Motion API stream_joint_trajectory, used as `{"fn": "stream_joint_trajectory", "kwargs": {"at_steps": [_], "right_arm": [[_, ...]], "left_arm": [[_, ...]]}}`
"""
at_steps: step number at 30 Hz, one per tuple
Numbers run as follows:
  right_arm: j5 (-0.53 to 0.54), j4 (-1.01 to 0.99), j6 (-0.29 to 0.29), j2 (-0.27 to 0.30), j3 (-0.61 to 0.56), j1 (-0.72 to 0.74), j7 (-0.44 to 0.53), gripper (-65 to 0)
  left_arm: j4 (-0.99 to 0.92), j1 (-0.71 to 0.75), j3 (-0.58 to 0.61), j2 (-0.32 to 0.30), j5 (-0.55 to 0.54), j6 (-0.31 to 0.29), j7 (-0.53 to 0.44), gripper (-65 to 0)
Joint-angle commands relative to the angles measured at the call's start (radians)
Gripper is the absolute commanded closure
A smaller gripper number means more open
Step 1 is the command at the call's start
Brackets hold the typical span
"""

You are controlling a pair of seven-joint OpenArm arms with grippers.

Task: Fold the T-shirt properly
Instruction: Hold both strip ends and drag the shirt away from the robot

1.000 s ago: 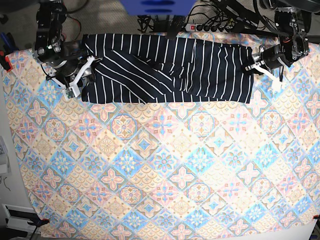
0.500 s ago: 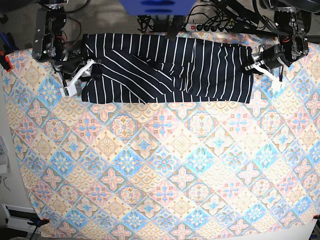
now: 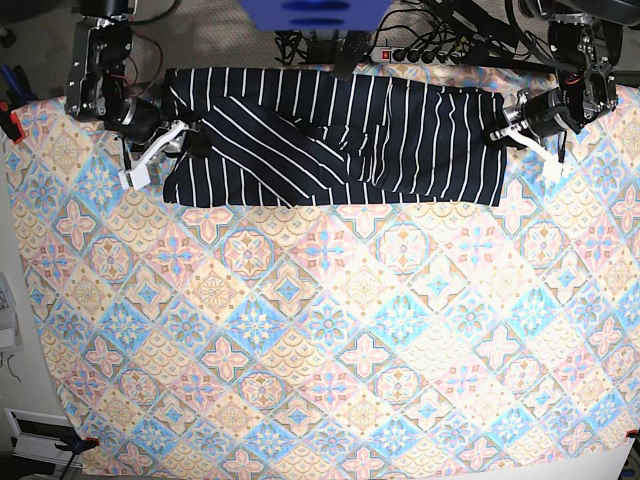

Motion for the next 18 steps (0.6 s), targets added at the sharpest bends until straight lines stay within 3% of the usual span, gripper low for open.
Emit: {"fn": "stream_joint_trajectory", "kwargs": {"at_steps": [1, 10, 18], "right_arm": [[-0.018, -0.013, -0.010, 0.005, -0.001, 0.010, -0.022, -34.0], [0.002, -0.032, -0.008, -0.001, -0.001, 0.019, -0.072, -34.2], [0.105, -0.032, -0.008, 0.000, -0.003, 0.017, -0.137, -34.1]], "left_arm": [[0.013, -0.003, -0.005, -0.014, -0.016, -0.004, -0.008, 0.0], [0.013, -0.003, -0.005, -0.014, -0.016, -0.004, -0.008, 0.0], [0.013, -0.003, -0.005, -0.014, -0.016, -0.004, -0.008, 0.0]]}}
